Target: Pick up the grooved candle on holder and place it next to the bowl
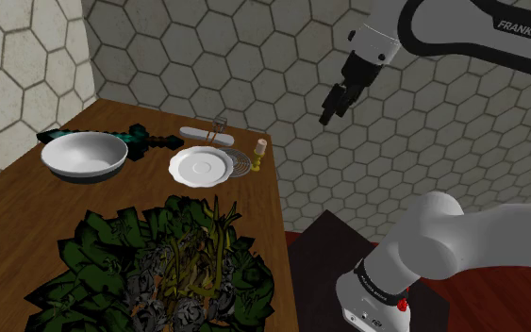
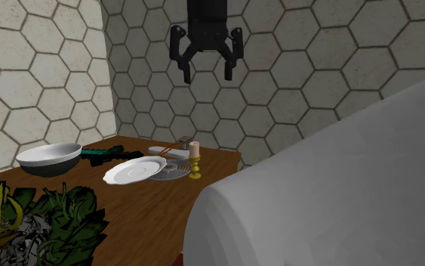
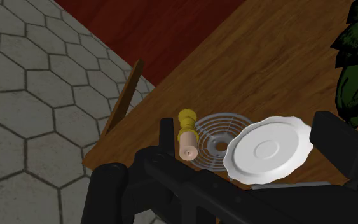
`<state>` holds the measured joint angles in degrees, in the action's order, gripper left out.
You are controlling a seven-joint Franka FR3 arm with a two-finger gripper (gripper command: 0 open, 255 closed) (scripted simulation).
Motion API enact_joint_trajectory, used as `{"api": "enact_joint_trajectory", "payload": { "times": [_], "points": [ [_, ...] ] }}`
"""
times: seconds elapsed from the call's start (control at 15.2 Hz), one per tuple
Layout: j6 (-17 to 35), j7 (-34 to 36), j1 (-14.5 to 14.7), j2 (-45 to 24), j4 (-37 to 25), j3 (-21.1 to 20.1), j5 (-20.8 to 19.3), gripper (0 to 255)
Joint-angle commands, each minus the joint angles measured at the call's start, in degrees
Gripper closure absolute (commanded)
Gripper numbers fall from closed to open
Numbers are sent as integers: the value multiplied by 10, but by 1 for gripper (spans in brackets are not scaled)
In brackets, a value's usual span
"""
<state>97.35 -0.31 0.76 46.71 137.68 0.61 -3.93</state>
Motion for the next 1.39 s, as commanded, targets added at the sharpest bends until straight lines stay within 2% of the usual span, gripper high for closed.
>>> {"api": "enact_joint_trajectory", "payload": {
  "times": [0.0,0.66,1.32],
  "points": [
    [0,0,0,0,0,0,0,0],
    [160,-50,7,-197,-13,41,4,0],
    [270,-115,16,-424,-103,69,43,0]
  ]
}}
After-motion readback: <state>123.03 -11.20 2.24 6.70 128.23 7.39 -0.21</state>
